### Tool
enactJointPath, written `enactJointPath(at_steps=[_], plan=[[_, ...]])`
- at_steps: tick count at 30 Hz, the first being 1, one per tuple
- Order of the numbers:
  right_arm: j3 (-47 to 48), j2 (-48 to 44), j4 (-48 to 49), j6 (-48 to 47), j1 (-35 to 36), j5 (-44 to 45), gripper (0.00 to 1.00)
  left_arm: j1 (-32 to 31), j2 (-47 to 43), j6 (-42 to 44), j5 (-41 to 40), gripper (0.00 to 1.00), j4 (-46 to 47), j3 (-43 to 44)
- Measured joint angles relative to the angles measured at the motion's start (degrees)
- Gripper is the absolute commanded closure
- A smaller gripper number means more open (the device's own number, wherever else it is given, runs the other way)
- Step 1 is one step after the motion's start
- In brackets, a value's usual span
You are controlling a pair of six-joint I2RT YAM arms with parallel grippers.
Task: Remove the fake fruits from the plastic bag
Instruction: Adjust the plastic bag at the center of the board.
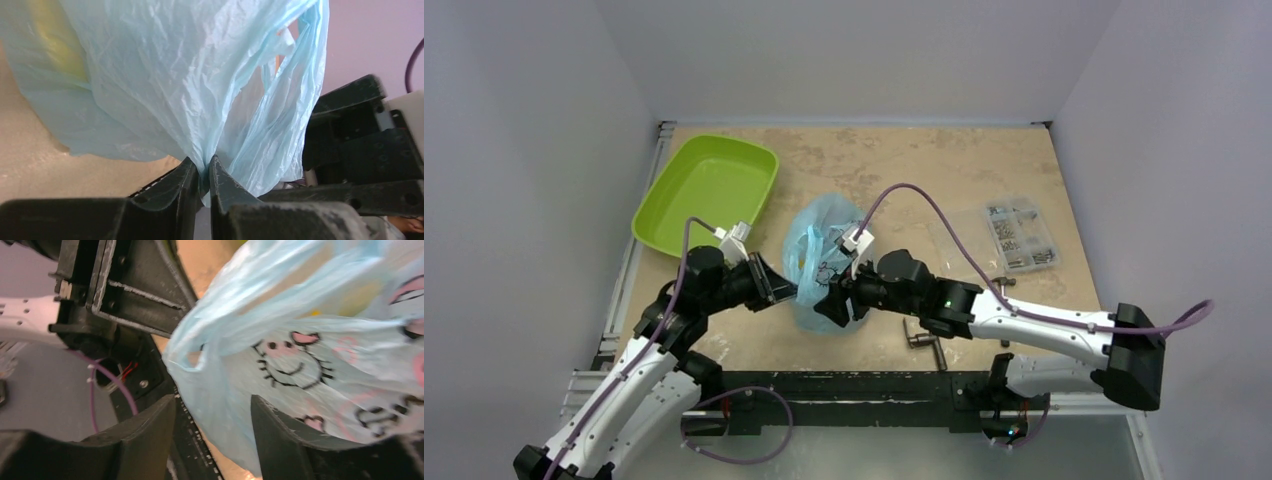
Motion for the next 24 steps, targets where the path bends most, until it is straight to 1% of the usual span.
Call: enactJointPath(at_steps=[1,3,4,5,8,10,12,13,14,17,19,21,24], plan=[[0.13,-1.38,-1.4,-0.28,0.0,1.77,0.32,0.0,-0.63,0.92,-0.7,0.94,-0.22,0.0],[1.55,-3.82,-4.96,-1.29,0.02,6.05,0.25,0.0,-1.51,2.82,-1.44,0.96,-0.5,0.0],[2.91,-4.63,-6.64,-1.86,0.0,8.41,0.22,0.0,-1.86,3.74,-1.55,1.0,-0.5,0.0],[4.72,-5.05,-8.37,-2.67,0.0,10.95,0.21,0.0,-2.19,4.61,-1.55,1.0,-0.46,0.0],[10.93,-4.61,-11.91,-5.14,-0.68,17.49,0.2,0.0,-2.4,7.06,-1.53,1.0,-0.15,0.11],[15.17,-3.26,-13.73,-6.27,-2.27,20.04,0.18,0.0,-2.23,9.05,-1.53,1.0,0.44,0.66],[18.78,-1.51,-14.78,-6.56,-5.9,20.35,0.1,0.0,-1.29,11.54,-1.51,1.0,0.72,2.58],[19.98,-0.68,-15.06,-6.58,-8.17,20.22,0.08,0.0,-0.44,12.9,-1.46,1.0,0.87,4.11],[20.72,0.02,-15.37,-6.56,-10.29,19.98,0.07,0.0,0.59,14.29,-1.46,1.0,1.05,5.97],[21.44,2.08,-16.55,-6.49,-14.67,19.1,0.06,0.07,4.0,17.62,-1.2,1.0,1.38,11.63],[21.42,3.78,-17.31,-6.43,-15.23,17.84,0.01,0.39,6.56,19.45,-0.17,1.0,1.42,15.23],[21.35,5.33,-17.73,-6.34,-14.99,17.16,0.01,0.98,8.76,20.55,1.33,1.0,1.57,17.38],[20.33,6.75,-18.49,-6.03,-14.67,19.54,0.01,2.1,11.56,22.08,3.8,1.0,0.26,19.61]])
